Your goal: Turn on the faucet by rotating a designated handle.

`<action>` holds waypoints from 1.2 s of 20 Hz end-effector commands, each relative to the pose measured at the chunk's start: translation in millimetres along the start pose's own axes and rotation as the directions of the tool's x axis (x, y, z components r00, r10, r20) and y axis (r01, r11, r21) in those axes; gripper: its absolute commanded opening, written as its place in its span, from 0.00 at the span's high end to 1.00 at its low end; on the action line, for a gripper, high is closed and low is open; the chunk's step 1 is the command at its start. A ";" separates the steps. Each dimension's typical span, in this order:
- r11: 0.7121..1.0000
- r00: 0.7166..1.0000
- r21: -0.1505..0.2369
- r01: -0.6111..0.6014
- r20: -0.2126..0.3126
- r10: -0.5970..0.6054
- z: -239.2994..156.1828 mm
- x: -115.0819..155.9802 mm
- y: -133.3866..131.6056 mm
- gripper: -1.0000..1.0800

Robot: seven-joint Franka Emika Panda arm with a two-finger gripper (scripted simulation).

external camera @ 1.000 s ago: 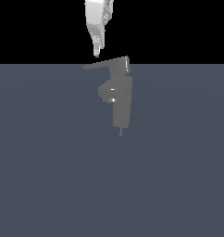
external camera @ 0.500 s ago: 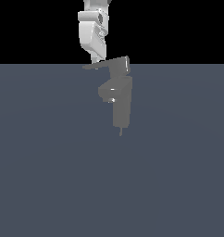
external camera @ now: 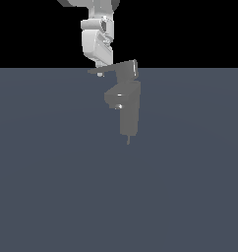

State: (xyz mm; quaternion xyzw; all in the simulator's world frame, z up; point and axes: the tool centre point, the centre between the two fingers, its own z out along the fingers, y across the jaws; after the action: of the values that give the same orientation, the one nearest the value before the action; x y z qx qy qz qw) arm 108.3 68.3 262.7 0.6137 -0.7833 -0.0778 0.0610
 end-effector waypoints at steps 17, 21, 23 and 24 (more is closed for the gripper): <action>1.000 1.000 0.000 -0.001 0.000 0.001 0.2 -1.0 34.8 1.00; 1.000 1.000 0.000 -0.001 0.000 0.001 0.2 -1.3 45.0 1.00; 1.000 1.000 0.000 -0.001 0.000 0.001 0.2 -1.5 50.2 1.00; 1.000 1.000 0.000 -0.001 0.000 0.001 0.2 -1.5 52.8 1.00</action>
State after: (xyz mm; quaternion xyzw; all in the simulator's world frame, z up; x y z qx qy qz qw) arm 64.2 82.7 271.5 0.6142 -0.7832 -0.0765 0.0589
